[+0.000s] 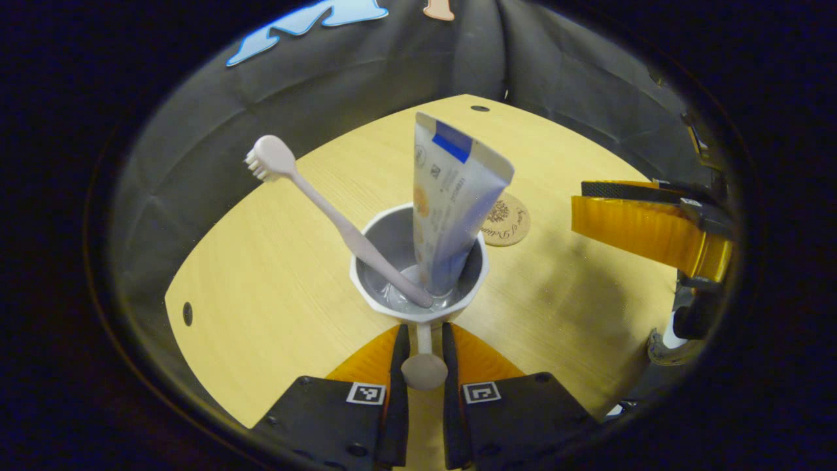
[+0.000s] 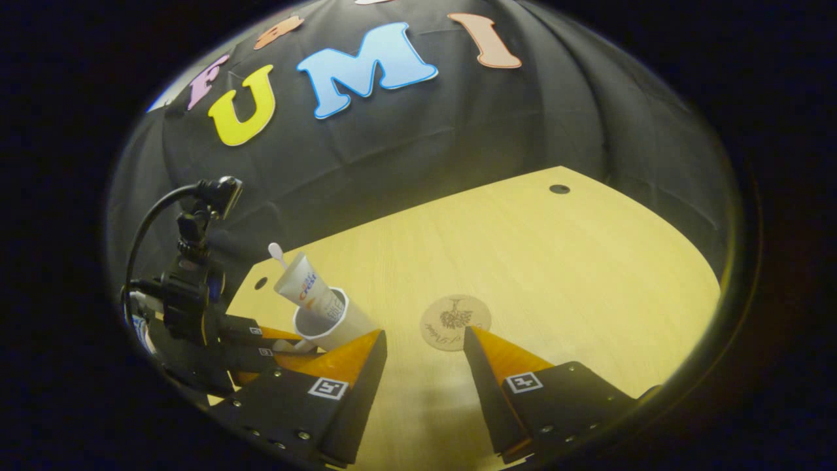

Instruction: Put the toothbrush and toothpaste on the desktop into the cup, then pick up the cup and place it on the coaster on the desktop.

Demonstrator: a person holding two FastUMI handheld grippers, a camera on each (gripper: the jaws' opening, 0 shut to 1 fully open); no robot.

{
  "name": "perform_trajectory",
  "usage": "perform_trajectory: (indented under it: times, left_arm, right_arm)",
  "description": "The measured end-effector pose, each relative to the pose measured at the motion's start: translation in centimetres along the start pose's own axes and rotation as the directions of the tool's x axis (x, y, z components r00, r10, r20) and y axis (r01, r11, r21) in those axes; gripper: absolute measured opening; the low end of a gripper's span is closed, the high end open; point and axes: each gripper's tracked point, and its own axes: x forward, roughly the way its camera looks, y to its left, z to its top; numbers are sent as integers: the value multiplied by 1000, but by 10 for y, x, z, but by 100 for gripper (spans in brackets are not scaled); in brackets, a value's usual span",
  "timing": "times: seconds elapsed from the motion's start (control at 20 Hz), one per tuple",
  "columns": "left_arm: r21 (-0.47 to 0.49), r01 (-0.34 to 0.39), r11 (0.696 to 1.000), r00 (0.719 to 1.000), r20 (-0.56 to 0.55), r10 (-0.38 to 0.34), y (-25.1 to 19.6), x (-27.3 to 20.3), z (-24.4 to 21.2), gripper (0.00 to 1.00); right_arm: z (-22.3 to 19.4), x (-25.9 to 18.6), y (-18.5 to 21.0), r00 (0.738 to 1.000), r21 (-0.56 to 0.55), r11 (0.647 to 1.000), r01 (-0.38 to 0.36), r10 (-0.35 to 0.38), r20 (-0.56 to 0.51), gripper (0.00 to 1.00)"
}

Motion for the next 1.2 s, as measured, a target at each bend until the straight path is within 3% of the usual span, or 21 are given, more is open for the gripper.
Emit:
perform_trajectory:
  times: [0.05,0.45,0.75,1.2]
  left_arm:
    - [-12,-5,1000,1000,1,5,0,-2,-1,24]
    - [-28,-43,999,997,65,45,6,-6,12,24]
    - [13,-7,1000,995,98,6,-14,-10,40,24]
    - [51,53,997,992,108,-58,-5,-7,65,24]
  right_arm:
    - [-1,0,-2,1000,4,1000,4,-4,-2,72]
    - [-4,1,-6,1000,-6,1000,6,-6,-14,72]
    - [-2,-2,-15,1000,-7,1000,12,-12,-15,72]
    - [8,-16,-74,996,45,995,90,-90,0,72]
